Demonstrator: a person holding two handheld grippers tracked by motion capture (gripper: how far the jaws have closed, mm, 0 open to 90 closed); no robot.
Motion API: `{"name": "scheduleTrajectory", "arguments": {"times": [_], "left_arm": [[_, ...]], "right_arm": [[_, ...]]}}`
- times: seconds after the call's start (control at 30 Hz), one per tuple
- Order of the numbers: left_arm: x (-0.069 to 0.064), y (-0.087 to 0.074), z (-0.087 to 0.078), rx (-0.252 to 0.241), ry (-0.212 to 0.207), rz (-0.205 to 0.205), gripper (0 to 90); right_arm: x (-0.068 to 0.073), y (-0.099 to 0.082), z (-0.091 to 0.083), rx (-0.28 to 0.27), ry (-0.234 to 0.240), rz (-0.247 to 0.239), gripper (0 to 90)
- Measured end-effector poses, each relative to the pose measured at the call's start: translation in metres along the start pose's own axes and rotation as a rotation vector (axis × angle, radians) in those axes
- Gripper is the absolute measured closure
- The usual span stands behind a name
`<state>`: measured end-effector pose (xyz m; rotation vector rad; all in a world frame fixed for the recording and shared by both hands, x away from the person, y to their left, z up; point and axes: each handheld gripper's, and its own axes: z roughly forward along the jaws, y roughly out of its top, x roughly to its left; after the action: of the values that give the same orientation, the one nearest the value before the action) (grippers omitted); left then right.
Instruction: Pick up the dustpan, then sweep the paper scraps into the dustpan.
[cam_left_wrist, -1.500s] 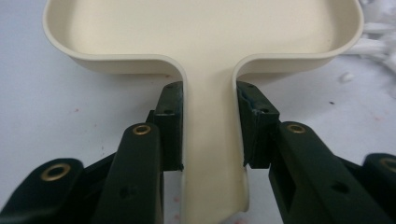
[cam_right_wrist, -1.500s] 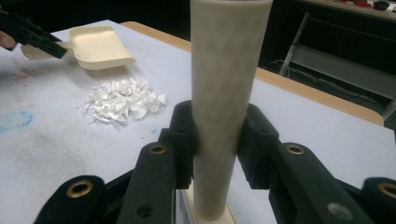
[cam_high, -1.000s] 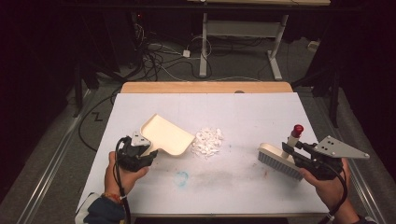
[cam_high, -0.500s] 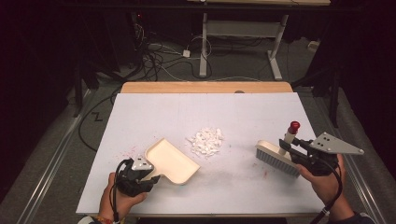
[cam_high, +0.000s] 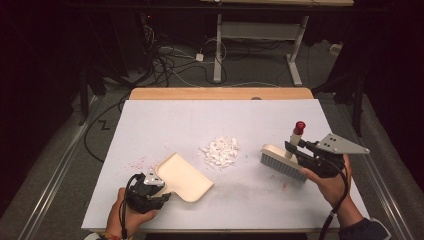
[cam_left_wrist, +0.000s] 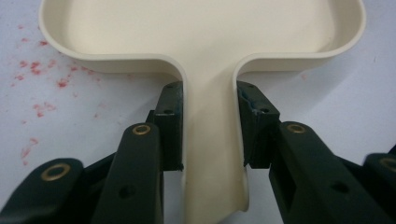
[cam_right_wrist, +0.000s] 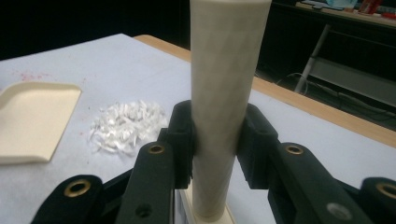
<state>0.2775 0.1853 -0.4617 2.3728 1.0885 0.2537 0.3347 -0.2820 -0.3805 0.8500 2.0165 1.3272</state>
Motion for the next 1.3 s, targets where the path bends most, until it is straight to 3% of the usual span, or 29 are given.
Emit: {"name": "scheduleTrajectory", "arguments": {"times": [0.13, 0.4, 0.47, 0.7, 0.83, 0.97, 1.03, 1.3], "left_arm": [[-0.001, 0.004, 0.001, 0.016, -0.003, 0.014, 63.6], [0.0, 0.011, -0.003, 0.047, -0.011, 0.036, 63.4], [0.0, 0.013, -0.003, 0.053, -0.01, 0.043, 63.4], [-0.003, 0.014, 0.0, 0.075, 0.012, 0.054, 63.4], [-0.003, 0.013, 0.001, 0.078, 0.015, 0.052, 63.5], [-0.003, 0.013, 0.001, 0.077, 0.016, 0.054, 63.5], [-0.002, 0.014, 0.001, 0.073, 0.016, 0.055, 63.5], [-0.001, 0.013, 0.004, 0.081, 0.017, 0.057, 63.5]], "right_arm": [[0.001, 0.011, 0.016, 0.001, -0.024, -0.042, 70.2], [0.002, 0.033, 0.067, -0.014, -0.036, -0.049, 70.3], [0.001, 0.036, 0.079, -0.026, -0.016, -0.05, 70.4], [-0.004, 0.046, 0.118, -0.032, -0.049, 0.024, 70.3], [-0.002, 0.052, 0.136, -0.027, -0.086, 0.013, 70.3], [-0.001, 0.056, 0.151, -0.044, -0.101, 0.039, 70.3], [0.003, 0.056, 0.158, -0.04, -0.121, 0.016, 70.3], [0.018, 0.053, 0.179, -0.045, -0.114, -0.011, 70.4]]}}
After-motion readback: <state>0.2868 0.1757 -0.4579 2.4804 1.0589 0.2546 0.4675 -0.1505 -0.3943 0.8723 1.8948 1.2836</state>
